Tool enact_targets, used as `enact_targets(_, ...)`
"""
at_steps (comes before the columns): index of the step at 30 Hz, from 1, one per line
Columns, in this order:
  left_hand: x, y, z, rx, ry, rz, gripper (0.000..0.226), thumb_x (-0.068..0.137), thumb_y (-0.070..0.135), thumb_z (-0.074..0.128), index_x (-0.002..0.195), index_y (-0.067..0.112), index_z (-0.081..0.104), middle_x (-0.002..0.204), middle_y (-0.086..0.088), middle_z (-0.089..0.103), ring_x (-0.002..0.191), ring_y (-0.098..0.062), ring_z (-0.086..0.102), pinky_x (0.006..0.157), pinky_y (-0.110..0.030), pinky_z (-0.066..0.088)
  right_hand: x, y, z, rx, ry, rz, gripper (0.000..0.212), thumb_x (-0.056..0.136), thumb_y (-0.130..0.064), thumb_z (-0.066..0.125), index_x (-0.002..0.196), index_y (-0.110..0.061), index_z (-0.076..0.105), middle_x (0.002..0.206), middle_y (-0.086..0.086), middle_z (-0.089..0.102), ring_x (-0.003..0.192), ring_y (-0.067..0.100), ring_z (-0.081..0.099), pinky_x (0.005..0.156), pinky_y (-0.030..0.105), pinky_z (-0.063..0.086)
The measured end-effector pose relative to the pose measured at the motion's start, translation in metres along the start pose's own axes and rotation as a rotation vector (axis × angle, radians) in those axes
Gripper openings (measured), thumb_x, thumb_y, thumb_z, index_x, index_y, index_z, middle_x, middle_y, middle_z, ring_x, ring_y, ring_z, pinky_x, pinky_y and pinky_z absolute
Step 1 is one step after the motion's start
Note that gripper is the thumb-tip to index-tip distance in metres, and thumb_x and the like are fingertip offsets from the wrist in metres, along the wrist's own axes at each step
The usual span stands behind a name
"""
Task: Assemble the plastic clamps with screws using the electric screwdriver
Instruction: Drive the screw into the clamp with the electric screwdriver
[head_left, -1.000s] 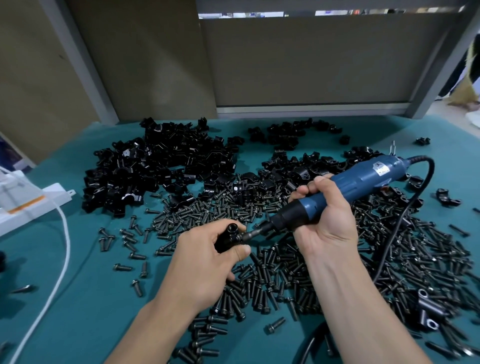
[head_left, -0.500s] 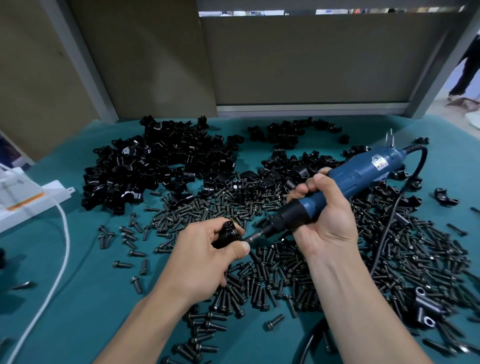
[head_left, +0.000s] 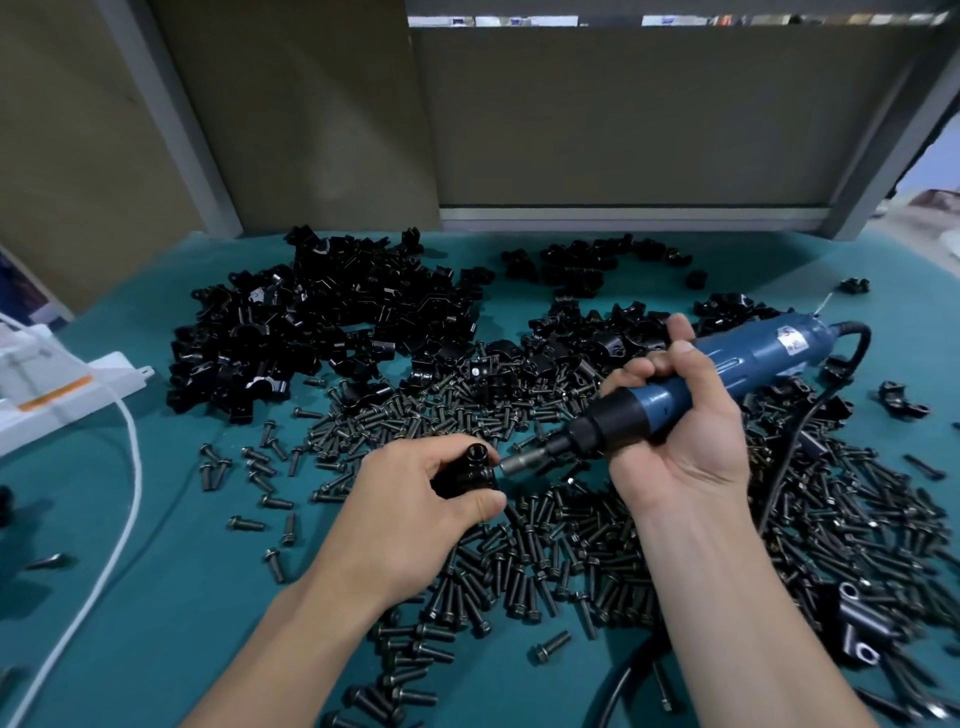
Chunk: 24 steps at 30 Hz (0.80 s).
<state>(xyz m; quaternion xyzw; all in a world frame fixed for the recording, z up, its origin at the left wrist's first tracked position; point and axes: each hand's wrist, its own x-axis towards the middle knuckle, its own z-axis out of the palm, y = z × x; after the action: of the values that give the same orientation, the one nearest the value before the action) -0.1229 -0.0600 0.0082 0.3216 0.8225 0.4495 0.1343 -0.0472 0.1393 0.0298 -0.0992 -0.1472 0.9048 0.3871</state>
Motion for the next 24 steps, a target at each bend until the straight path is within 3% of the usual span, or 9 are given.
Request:
enact_targets(5, 0.0008, -0.0017, 0.0021, -0.02, 0.005, -0.013, 0.021, 0.082, 0.033, 0.088, 0.091, 0.046, 0.073, 0.087, 0.011, 0.072, 0.071, -0.024, 0.063, 0.06, -0.018, 0.047, 0.0002, 0.0052, 0.001, -0.01, -0.03, 0.002, 0.041, 0.079, -0.006, 0.065, 0.118, -0.016, 0.059, 0.07, -0.002, 0.054, 0.062, 0.01, 0.054, 0.069, 0.02, 0.049)
enact_targets(11, 0.0004, 0.001, 0.0035, -0.023, 0.03, -0.027, 0.021, 0.081, 0.038, 0.088, 0.091, 0.048, 0.072, 0.084, 0.006, 0.075, 0.073, -0.026, 0.068, 0.07, -0.034, 0.051, 0.0002, 0.0053, 0.0021, -0.029, -0.018, -0.021, 0.028, 0.083, -0.003, 0.063, 0.108, -0.015, 0.059, 0.068, -0.001, 0.054, 0.061, 0.012, 0.054, 0.069, 0.022, 0.048)
enact_targets(14, 0.0002, 0.0022, 0.0043, -0.021, 0.055, -0.047, 0.014, 0.083, 0.037, 0.087, 0.085, 0.04, 0.074, 0.077, -0.002, 0.073, 0.049, -0.015, 0.055, 0.048, -0.026, 0.044, 0.0002, 0.0071, 0.0024, -0.026, -0.004, -0.015, 0.019, 0.09, -0.001, 0.059, 0.1, -0.016, 0.06, 0.069, -0.002, 0.054, 0.062, 0.012, 0.053, 0.069, 0.023, 0.048)
enact_targets(19, -0.0014, 0.0056, 0.0074, -0.125, 0.017, -0.137, 0.02, 0.082, 0.038, 0.086, 0.079, 0.02, 0.076, 0.069, -0.012, 0.068, 0.053, -0.014, 0.047, 0.051, -0.026, 0.035, -0.001, 0.0059, 0.0057, -0.046, -0.14, -0.015, 0.023, 0.08, -0.003, 0.065, 0.095, -0.018, 0.056, 0.069, -0.004, 0.054, 0.062, 0.012, 0.055, 0.068, 0.024, 0.051)
enact_targets(24, -0.0021, 0.0055, 0.0084, -0.109, 0.012, -0.165, 0.031, 0.082, 0.032, 0.088, 0.075, 0.008, 0.069, 0.055, 0.008, 0.054, 0.051, -0.013, 0.044, 0.046, -0.019, 0.032, -0.0024, 0.0044, 0.002, -0.053, -0.191, -0.006, 0.024, 0.078, -0.005, 0.067, 0.094, -0.019, 0.056, 0.069, -0.005, 0.054, 0.062, 0.01, 0.056, 0.069, 0.023, 0.05)
